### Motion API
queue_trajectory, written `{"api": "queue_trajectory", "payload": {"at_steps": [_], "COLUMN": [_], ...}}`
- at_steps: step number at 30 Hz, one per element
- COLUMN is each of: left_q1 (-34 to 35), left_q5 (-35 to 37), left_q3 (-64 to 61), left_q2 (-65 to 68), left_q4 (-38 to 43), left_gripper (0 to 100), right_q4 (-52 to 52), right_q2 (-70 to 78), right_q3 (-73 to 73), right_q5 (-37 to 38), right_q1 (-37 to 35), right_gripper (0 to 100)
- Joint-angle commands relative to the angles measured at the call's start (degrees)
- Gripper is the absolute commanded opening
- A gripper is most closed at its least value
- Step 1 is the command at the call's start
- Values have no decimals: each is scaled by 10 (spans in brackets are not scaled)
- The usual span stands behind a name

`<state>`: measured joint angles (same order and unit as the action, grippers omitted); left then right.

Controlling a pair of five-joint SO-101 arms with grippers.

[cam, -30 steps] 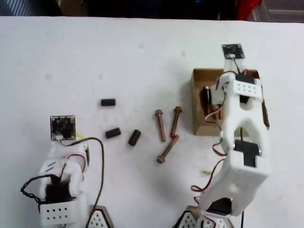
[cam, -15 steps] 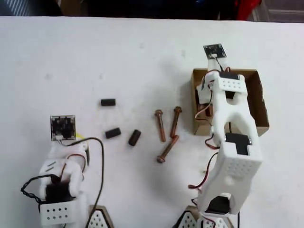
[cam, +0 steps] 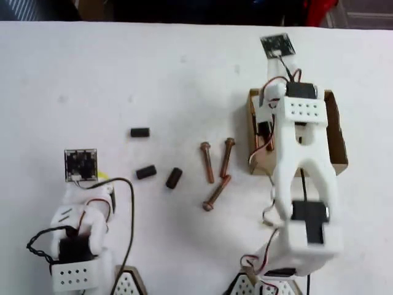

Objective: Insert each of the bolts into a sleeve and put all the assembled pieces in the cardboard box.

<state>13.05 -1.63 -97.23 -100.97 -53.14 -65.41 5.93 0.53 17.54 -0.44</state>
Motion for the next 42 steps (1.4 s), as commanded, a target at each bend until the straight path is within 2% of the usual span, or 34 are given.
{"api": "queue_trajectory", "payload": {"at_steps": [1,5,7,12,16,21,24,30,35,42], "left_q1": [-6,-6,-6,0,32,38,38,38,38,38], "left_q5": [-6,-6,-6,-6,-6,-6,-6,-6,-6,-6], "left_q3": [1,1,1,1,1,1,1,1,1,1], "left_q2": [-6,-6,-6,-6,-6,-6,-6,-6,-6,-6], "left_q4": [25,25,25,25,30,28,27,25,25,25], "left_gripper": [23,23,23,23,23,23,23,23,23,23], "right_q4": [-80,-153,-189,-256,-266,-191,-108,22,113,138], "right_q2": [-139,-204,-221,-231,-231,-231,-231,-231,-230,-173], "right_q3": [20,19,19,18,-21,-134,-205,-305,-348,-332], "right_q5": [2,1,-25,-178,-288,-398,-429,-438,-490,-494], "right_q1": [-52,-114,-145,-222,-291,-393,-427,-429,-430,-430], "right_gripper": [170,170,170,170,172,173,173,170,170,170]}}
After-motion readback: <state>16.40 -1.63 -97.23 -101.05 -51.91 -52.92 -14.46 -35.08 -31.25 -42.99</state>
